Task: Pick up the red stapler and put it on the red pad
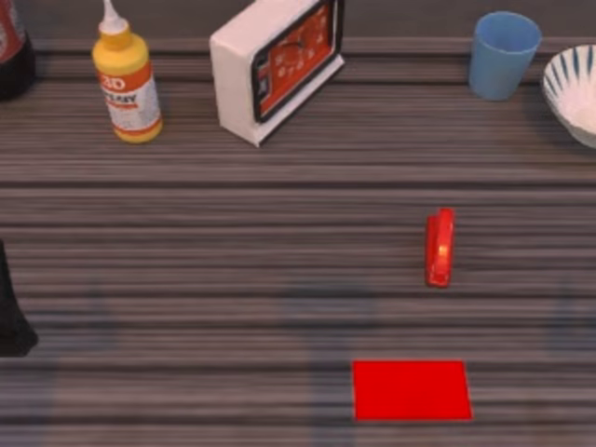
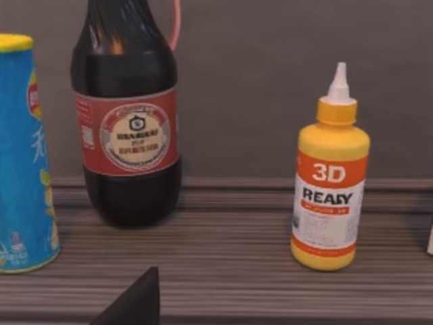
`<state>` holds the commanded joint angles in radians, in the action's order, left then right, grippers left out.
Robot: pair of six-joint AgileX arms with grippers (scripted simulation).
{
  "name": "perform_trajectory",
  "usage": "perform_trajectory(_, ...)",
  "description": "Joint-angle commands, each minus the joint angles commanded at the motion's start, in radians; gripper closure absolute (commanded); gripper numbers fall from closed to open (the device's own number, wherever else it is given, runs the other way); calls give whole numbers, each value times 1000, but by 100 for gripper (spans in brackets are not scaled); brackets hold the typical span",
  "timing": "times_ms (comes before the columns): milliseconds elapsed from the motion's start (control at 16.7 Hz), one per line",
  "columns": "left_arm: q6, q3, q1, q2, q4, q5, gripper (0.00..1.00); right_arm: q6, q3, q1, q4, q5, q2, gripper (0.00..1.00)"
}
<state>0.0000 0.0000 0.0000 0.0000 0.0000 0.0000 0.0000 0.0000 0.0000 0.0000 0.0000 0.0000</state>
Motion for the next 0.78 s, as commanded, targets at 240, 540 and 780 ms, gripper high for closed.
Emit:
perform_trajectory(240,0,0,0,0,0,0,0,11,30,9,-23,-2,30,0)
perform_trajectory(540,0,0,0,0,0,0,0,95,288,70,-203,-4,292,0)
perform_trajectory(780,0,0,0,0,0,0,0,194,634,140,-431,-1,685,0)
